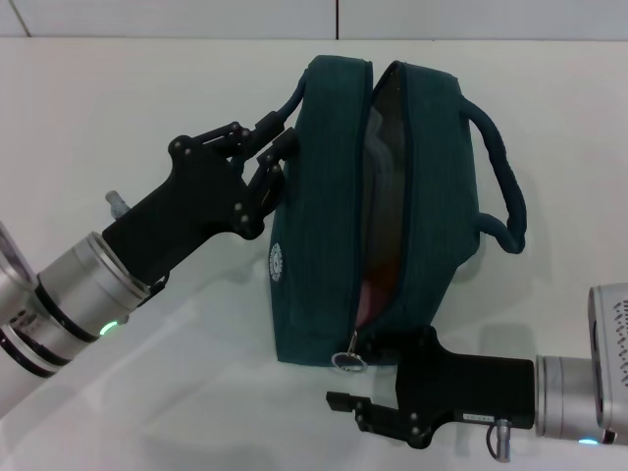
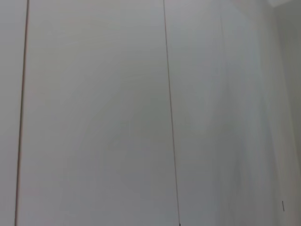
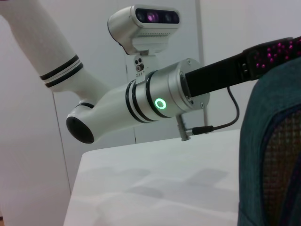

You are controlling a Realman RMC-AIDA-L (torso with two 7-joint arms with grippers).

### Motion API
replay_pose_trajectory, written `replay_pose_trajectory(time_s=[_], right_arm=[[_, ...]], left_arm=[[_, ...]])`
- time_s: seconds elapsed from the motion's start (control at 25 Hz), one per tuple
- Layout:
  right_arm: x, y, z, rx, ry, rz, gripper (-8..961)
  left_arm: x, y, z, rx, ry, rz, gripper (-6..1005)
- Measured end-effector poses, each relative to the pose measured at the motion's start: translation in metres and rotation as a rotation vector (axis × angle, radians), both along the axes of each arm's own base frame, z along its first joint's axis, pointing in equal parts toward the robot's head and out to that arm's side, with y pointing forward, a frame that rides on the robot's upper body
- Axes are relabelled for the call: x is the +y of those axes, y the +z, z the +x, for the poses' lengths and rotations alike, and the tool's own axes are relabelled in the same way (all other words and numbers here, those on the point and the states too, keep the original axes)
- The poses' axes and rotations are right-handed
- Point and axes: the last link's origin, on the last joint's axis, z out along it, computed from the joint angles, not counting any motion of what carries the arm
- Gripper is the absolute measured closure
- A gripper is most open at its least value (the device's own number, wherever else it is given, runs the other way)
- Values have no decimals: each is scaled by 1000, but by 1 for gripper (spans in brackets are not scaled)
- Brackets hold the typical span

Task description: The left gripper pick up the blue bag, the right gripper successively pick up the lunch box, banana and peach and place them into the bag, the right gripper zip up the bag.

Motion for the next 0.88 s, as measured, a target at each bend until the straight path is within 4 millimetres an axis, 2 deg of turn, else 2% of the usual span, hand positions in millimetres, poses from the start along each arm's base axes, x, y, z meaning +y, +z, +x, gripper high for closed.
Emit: replay_pose_trajectory(time_s=[0.12,0.56,0.76,0.88], right_arm=[[1,0,0,0,-3,3,486],[3,5,-1,13,12,14,714],[6,7,-2,23,12,28,931],[8,10,-2,30,6,39,935]], left_arm=[[0,0,0,-1,1,0,761],[-1,1,0,-6,-4,2,757],[-4,2,-4,-13,16,10,756],[-8,4,-6,-23,17,16,755]])
